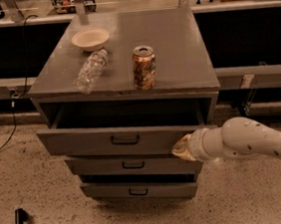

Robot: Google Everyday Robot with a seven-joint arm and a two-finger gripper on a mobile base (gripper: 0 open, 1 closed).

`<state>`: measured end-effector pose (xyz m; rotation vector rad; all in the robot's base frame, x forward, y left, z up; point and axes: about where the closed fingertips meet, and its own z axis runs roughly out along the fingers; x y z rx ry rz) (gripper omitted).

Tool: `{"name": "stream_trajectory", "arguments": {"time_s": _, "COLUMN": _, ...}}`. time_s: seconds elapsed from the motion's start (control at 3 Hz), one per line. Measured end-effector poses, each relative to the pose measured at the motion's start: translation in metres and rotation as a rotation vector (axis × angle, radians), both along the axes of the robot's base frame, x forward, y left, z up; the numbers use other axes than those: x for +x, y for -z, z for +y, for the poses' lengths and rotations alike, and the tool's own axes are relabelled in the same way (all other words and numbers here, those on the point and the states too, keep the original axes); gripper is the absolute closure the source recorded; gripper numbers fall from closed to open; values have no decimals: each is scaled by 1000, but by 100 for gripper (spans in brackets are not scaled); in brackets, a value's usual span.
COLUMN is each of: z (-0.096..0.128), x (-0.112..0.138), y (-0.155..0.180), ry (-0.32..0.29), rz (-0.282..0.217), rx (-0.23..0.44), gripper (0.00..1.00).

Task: Close top drawer

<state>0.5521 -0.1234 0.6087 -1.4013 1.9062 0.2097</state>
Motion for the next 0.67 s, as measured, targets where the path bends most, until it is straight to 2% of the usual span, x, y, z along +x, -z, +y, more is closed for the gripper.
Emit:
{"name": "stream_trajectory", "arguments": {"time_s": 0.33, "z": -18, "x": 32, "y": -3, "ry": 30, "rz": 10, "rx": -24, "gripper": 100}}
{"name": "stream_trajectory", "arguments": {"time_s": 0.67, "z": -18, "x": 54, "y": -3, "ry": 37, "rz": 13, "rx": -48, "gripper": 100}}
